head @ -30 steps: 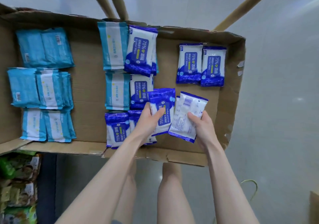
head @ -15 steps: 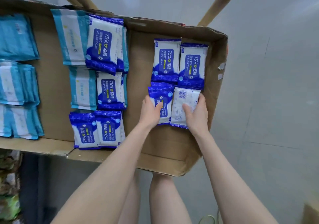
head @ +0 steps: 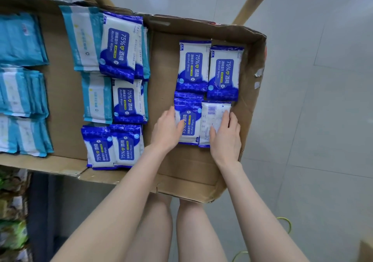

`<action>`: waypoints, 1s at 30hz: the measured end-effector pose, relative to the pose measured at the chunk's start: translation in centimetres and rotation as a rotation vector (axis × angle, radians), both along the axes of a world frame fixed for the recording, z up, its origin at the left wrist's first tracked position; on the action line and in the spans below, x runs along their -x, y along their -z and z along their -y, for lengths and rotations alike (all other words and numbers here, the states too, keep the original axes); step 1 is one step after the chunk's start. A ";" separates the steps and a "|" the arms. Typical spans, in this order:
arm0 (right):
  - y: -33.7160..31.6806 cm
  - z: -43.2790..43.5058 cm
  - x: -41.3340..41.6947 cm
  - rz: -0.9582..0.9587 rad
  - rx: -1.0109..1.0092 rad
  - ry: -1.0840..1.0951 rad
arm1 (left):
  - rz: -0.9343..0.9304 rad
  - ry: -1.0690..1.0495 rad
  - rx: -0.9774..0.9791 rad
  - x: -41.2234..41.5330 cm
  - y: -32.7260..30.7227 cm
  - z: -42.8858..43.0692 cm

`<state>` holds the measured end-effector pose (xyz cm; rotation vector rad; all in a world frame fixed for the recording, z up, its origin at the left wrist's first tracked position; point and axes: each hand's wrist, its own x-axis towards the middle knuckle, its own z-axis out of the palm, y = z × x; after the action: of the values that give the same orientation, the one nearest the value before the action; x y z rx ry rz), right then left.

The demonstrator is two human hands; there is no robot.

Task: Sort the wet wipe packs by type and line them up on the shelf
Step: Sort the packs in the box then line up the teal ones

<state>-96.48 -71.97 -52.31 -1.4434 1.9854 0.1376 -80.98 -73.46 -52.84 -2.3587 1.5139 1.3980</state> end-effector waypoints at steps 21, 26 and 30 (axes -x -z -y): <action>-11.0 -5.0 -10.8 0.311 0.196 -0.143 | -0.009 -0.146 0.253 -12.2 -12.1 -9.7; -10.4 -8.1 -16.1 0.302 0.159 -0.109 | -0.041 -0.176 0.215 -17.4 -11.4 -13.4; -8.8 -9.9 -20.1 0.273 0.124 -0.066 | -0.083 -0.195 0.161 -20.7 -9.6 -14.8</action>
<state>-76.37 -62.11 -43.48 -1.5179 1.7502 -0.1495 -60.24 -58.67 -43.24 -2.6400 1.5042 1.4820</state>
